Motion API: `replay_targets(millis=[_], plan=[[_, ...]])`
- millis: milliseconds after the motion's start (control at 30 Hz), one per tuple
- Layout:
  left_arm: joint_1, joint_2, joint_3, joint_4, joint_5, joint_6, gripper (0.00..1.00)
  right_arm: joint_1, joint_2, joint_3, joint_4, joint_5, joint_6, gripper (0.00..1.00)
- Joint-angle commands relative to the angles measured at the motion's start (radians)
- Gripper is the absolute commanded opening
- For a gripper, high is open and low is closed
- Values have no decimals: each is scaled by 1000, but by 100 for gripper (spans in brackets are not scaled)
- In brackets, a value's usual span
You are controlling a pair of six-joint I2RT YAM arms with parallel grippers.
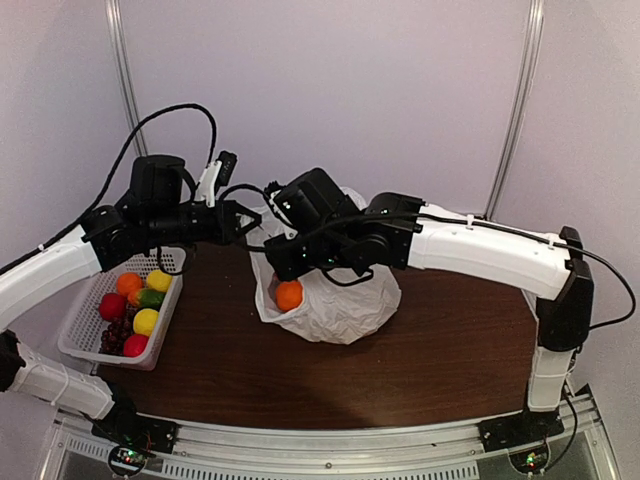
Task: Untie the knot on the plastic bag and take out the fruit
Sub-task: Adjust the bag handles for the takeout bag.
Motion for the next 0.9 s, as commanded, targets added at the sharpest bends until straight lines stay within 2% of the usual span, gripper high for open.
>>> replay_targets(millis=[0, 267, 300, 433, 533, 700, 867], plan=[[7, -26, -16, 44, 14, -12, 0, -15, 50, 38, -70, 55, -29, 55], [6, -32, -18, 46, 16, -19, 0, -38, 124, 71, -61, 59, -45, 47], [6, -32, -18, 45, 17, -19, 0, -40, 130, 76, -57, 64, -46, 43], [6, -37, -21, 38, -3, -16, 0, -40, 130, 83, -37, 74, -46, 16], [13, -39, -27, 32, -23, -20, 0, -39, 106, 68, -17, 74, -45, 1], [38, -36, -41, 37, -26, -36, 0, -39, 7, -27, 37, 45, -44, 0], [84, -22, -52, 47, -28, -43, 0, -34, -173, -220, 126, -40, -30, 0]])
